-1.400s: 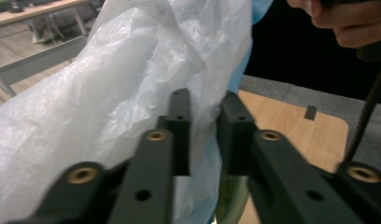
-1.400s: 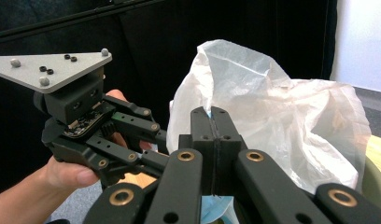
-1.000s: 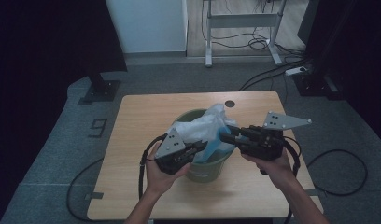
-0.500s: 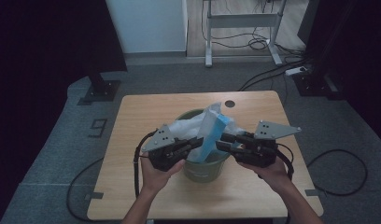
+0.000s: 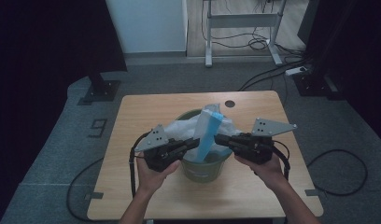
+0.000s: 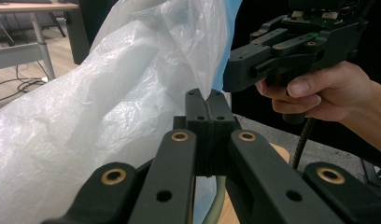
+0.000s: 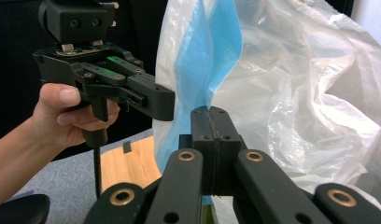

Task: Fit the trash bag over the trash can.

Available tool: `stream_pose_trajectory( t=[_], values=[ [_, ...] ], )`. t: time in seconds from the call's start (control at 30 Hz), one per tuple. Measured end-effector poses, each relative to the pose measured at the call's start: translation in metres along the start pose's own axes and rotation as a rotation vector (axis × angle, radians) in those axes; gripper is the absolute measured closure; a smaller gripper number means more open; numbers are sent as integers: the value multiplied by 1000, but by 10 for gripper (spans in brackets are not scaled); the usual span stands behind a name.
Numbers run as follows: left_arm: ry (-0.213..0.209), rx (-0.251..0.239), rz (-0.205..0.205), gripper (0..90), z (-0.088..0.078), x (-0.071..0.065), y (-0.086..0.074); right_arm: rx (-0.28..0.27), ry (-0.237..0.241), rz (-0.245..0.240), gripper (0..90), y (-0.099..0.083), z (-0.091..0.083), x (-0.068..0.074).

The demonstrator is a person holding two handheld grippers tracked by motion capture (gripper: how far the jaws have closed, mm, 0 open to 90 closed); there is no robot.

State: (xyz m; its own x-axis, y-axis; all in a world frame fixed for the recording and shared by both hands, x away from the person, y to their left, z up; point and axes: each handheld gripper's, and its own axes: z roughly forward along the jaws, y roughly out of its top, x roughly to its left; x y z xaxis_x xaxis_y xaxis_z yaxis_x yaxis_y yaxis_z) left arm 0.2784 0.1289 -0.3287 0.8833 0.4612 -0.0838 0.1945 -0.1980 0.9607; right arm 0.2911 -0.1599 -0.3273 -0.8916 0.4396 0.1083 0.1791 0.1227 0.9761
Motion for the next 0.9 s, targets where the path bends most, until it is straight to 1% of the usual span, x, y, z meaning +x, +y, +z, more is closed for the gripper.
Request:
stream_pose_trajectory(
  t=[0.07, 0.2, 0.43, 0.5, 0.53, 0.6, 0.7, 0.77, 0.9],
  values=[
    [1, 0, 1, 900, 0, 0, 0, -1, 0, -2, 893, 0, 0, 0],
    [7, -2, 7, 900, -1, 0, 0, 1, -24, -3, 893, 0, -2, -1],
    [1, -8, 2, 900, -7, 1, 0, 0, -105, 18, 894, 0, -10, -10],
    [2, -3, 2, 900, -9, 1, 0, 2, -127, 32, 894, -1, -14, -14],
    [4, 0, 3, 900, -10, 2, 0, 8, -146, 38, 894, -2, -16, -16],
    [15, 2, 0, 900, -14, 4, 0, 19, -174, 46, 894, -2, -19, -21],
    [40, 13, -2, 900, -18, 6, -1, 24, -203, 63, 894, -3, -24, -27],
    [51, 20, -6, 900, -20, 8, -2, 27, -213, 72, 893, -4, -27, -31],
    [94, 35, -5, 900, -24, 12, -4, 30, -227, 81, 893, -6, -33, -36]
  ],
)
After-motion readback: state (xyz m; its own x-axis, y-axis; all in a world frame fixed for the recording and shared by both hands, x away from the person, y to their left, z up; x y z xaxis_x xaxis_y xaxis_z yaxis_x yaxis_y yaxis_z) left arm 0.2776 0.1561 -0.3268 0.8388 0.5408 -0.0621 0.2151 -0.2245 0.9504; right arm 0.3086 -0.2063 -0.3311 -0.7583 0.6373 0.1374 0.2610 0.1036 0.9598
